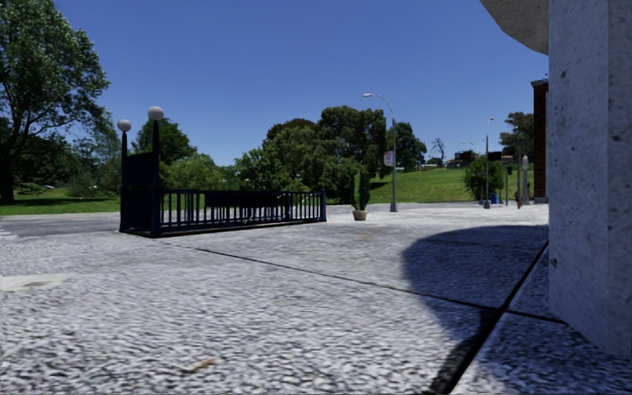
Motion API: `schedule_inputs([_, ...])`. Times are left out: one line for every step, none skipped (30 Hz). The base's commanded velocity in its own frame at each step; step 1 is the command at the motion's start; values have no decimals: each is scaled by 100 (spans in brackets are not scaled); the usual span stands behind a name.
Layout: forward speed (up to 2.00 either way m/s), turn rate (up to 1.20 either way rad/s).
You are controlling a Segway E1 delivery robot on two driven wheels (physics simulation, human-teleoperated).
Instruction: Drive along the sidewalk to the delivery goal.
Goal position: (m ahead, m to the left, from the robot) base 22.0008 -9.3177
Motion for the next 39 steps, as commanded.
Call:
schedule_inputs([200, -21])
schedule_inputs([200, -36])
schedule_inputs([200, -39])
schedule_inputs([200, -39])
schedule_inputs([200, -39])
schedule_inputs([200, -39])
schedule_inputs([200, -39])
schedule_inputs([200, -39])
schedule_inputs([200, -39])
schedule_inputs([200, -39])
schedule_inputs([200, -39])
schedule_inputs([200, -39])
schedule_inputs([200, -39])
schedule_inputs([200, -39])
schedule_inputs([200, -39])
schedule_inputs([200, -39])
schedule_inputs([200, -39])
schedule_inputs([200, -39])
schedule_inputs([200, -35])
schedule_inputs([200, -35])
schedule_inputs([200, -13])
schedule_inputs([200, 0])
schedule_inputs([200, 0])
schedule_inputs([200, 0])
schedule_inputs([200, 0])
schedule_inputs([200, 0])
schedule_inputs([200, 0])
schedule_inputs([200, 0])
schedule_inputs([200, 0])
schedule_inputs([200, 0])
schedule_inputs([200, 0])
schedule_inputs([200, 0])
schedule_inputs([200, 0])
schedule_inputs([200, 0])
schedule_inputs([200, 0])
schedule_inputs([200, 0])
schedule_inputs([200, 0])
schedule_inputs([200, 0])
schedule_inputs([200, 0])
